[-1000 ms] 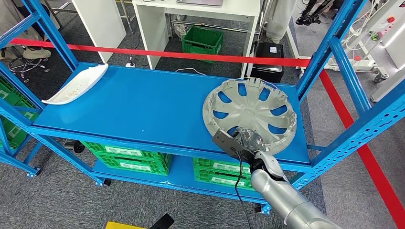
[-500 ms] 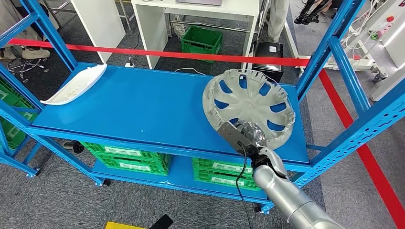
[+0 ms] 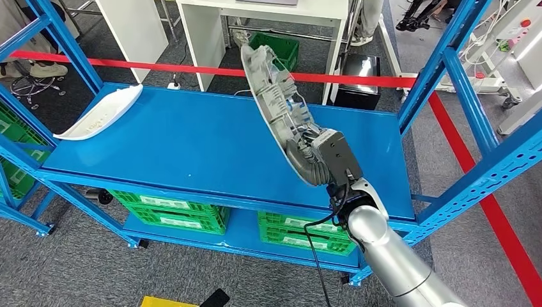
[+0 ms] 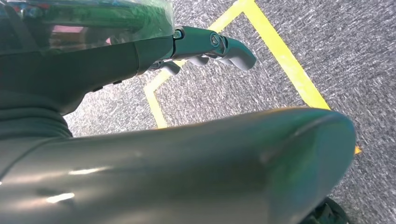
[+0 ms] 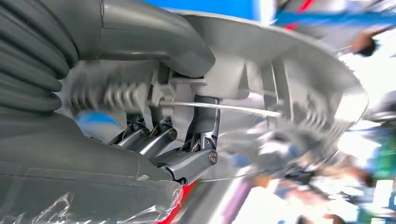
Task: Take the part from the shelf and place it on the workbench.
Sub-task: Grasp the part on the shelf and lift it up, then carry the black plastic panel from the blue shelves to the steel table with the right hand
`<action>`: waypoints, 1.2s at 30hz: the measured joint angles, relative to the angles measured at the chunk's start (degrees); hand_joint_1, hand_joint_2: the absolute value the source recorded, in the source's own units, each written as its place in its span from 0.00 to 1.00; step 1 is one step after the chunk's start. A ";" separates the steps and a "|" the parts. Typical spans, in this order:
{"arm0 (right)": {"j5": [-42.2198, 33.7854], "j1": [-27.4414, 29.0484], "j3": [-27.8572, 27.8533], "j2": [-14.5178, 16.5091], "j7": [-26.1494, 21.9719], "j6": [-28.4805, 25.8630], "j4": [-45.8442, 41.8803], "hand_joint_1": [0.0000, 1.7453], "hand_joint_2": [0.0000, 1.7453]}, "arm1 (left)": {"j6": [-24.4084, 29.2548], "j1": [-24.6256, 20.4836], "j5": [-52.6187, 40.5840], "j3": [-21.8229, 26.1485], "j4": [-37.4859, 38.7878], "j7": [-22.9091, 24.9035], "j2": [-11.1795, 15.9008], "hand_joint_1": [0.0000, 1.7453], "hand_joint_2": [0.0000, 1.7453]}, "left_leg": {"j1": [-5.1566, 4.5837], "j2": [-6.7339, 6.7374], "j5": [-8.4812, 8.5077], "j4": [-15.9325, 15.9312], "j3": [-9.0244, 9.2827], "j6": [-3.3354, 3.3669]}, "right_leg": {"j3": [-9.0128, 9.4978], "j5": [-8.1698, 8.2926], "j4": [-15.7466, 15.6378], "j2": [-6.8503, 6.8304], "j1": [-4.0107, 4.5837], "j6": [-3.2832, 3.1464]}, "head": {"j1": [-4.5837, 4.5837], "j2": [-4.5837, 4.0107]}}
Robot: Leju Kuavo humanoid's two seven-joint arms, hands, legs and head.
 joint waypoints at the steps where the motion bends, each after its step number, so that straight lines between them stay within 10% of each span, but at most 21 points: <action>1: -0.60 -0.05 0.01 -0.12 -0.42 0.24 -1.56 1.00 1.00 | 0.02 0.00 0.02 0.00 0.00 -0.03 0.03 0.00 1.00 | 0.00 0.00 0.00 0.00 -0.02 0.00 | -0.01 0.00 0.00 0.00 0.00 0.00 | -0.01 0.00; 36: -9.54 -0.16 7.81 -4.12 -7.56 11.44 -28.41 1.00 1.00 | 0.53 0.17 1.86 0.09 0.58 -5.22 0.08 0.00 1.00 | 0.00 -0.01 -0.01 -0.06 -0.17 -0.01 | -0.17 -0.02 0.00 -0.01 0.00 -0.01 | -0.01 0.00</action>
